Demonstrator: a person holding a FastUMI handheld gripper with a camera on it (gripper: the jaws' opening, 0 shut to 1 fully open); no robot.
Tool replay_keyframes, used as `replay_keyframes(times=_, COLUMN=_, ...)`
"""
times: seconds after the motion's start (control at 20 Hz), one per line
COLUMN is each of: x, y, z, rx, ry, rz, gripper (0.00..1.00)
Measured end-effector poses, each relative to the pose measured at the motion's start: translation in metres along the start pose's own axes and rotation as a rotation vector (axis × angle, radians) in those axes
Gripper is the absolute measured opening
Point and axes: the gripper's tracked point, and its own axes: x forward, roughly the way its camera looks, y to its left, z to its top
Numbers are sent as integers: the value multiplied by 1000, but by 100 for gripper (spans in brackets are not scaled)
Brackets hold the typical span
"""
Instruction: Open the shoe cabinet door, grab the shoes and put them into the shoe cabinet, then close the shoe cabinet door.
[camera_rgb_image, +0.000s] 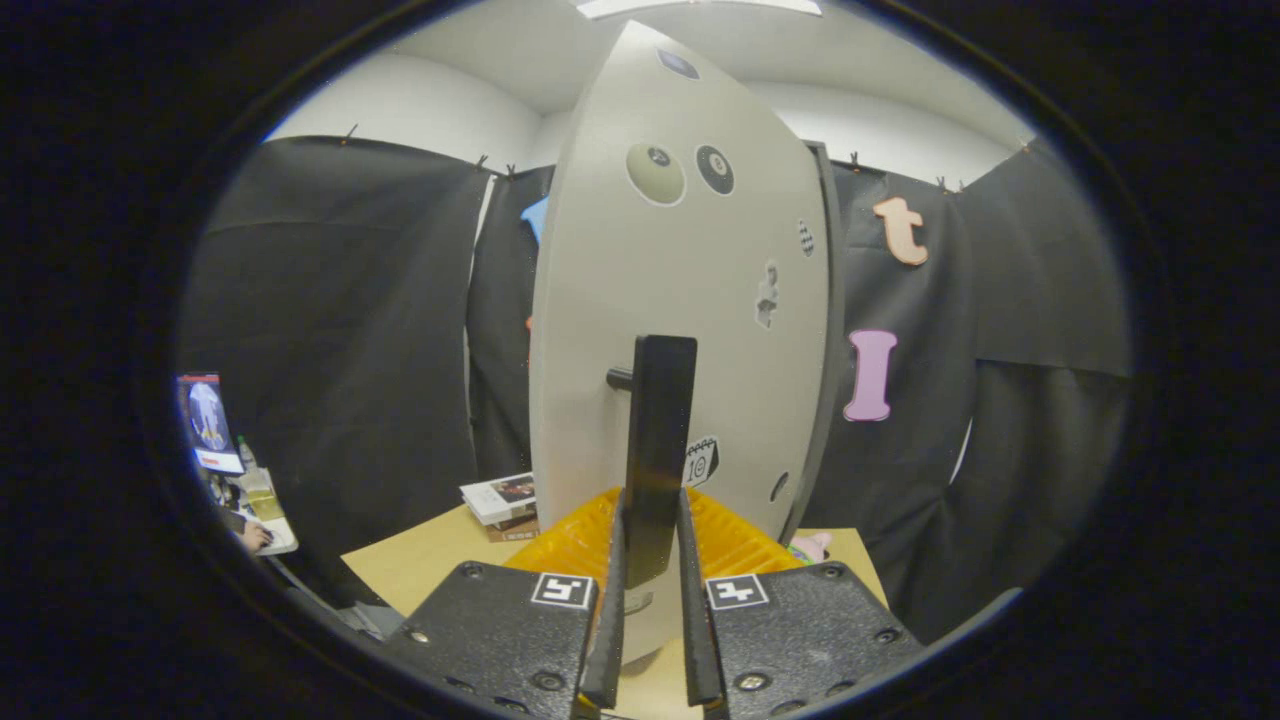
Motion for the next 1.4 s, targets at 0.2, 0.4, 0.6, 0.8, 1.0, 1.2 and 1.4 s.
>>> replay_keyframes(times=0.2, x=-16, y=-17, z=1, rx=-24, ry=-22, rz=-88, gripper=28)
replay_keyframes(times=0.4, x=-22, y=-32, z=-1, rx=-12, ry=-18, rz=-152, gripper=28)
replay_keyframes(times=0.6, x=-27, y=-53, z=-1, rx=-8, ry=-32, rz=-260, gripper=27)
replay_keyframes(times=0.8, x=-47, y=-99, z=1, rx=-24, ry=-87, rz=-428, gripper=22)
replay_keyframes(times=1.0, x=-68, y=-99, z=-21, rx=25, ry=-95, rz=-404, gripper=25)
replay_keyframes(times=1.2, x=-70, y=-84, z=-47, rx=106, ry=-70, rz=-336, gripper=69)
replay_keyframes(times=1.4, x=-68, y=-67, z=-68, rx=79, ry=-79, rz=-358, gripper=99)
